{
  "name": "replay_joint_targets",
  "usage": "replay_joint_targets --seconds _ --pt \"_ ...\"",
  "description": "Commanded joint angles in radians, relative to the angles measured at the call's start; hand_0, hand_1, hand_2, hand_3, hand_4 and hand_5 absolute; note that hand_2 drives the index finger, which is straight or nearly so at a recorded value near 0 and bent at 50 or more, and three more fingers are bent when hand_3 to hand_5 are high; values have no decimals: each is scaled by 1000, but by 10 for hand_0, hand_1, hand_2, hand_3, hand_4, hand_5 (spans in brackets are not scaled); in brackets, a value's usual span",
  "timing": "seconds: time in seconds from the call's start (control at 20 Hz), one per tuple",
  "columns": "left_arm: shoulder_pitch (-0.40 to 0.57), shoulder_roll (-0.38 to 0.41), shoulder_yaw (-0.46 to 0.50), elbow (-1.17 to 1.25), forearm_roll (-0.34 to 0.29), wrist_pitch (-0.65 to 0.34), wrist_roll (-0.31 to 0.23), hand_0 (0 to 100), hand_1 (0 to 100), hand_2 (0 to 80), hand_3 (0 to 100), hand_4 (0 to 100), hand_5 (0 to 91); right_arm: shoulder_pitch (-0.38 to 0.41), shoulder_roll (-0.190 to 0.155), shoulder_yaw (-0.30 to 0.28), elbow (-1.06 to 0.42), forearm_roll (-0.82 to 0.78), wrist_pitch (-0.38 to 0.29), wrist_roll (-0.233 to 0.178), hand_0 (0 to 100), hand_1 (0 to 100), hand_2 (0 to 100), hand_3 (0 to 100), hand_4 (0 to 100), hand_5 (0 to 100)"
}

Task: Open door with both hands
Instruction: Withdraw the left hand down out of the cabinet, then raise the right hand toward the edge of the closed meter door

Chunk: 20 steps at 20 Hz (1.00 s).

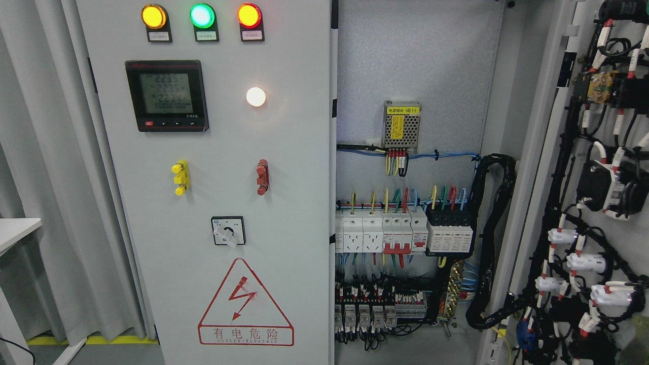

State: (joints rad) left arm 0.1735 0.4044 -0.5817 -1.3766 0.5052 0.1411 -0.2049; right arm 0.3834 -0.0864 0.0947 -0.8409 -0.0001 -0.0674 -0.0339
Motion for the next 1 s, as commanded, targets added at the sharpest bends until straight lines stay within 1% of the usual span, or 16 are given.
replay_joint_targets --seconds 0.0,0.1,0.15,0.2,0.25,0.35,0.5,0.55,0.65,0.7,0.8,0.95 --pt "88 -232 258 760 -31 -85 68 290 0 29 28 33 0 84 -49 91 -623 0 -2 2 219 0 0 0 0 0" --pt "2 -327 312 1051 -33 -136 71 290 0 29 28 33 0 85 -49 109 -722 -1 0 3 219 0 0 0 0 0" --pt "-62 -370 319 1208 -31 -170 71 290 0 29 28 33 0 85 -49 117 -753 -3 0 3 219 0 0 0 0 0" --pt "-119 -392 318 1331 -33 -202 71 290 0 29 28 33 0 83 -47 137 -791 -3 0 3 219 0 0 0 0 0" --pt "-143 -400 318 1400 -33 -219 70 290 0 28 29 33 0 83 -47 151 -825 -3 0 3 219 0 0 0 0 0" --pt "-144 -400 310 1426 -45 -224 70 290 0 28 29 33 0 83 -42 160 -903 -3 0 3 219 0 0 0 0 0" --pt "-144 -400 318 1432 -135 -218 73 290 0 28 29 33 0 80 -33 183 -1024 -3 1 3 219 0 0 0 0 0" --pt "-144 -398 318 1432 -149 -216 73 290 0 28 29 33 0 74 -27 198 -1064 -3 1 5 219 0 0 0 0 0" --pt "-141 -398 316 1432 -154 -216 70 290 0 28 29 33 0 54 -13 232 -1127 -3 1 5 219 0 0 0 0 0" --pt "-141 -398 318 1433 -154 -215 68 290 0 28 28 33 0 42 -10 238 -1142 -3 1 5 219 0 0 0 0 0" --pt "-141 -398 318 1433 -152 -213 67 290 0 28 28 34 0 14 7 238 -1170 -1 0 5 219 0 0 0 0 0" --pt "-141 -400 319 1433 -151 -184 68 290 0 28 28 34 0 -40 14 234 -1201 5 -6 2 219 0 0 0 0 0"
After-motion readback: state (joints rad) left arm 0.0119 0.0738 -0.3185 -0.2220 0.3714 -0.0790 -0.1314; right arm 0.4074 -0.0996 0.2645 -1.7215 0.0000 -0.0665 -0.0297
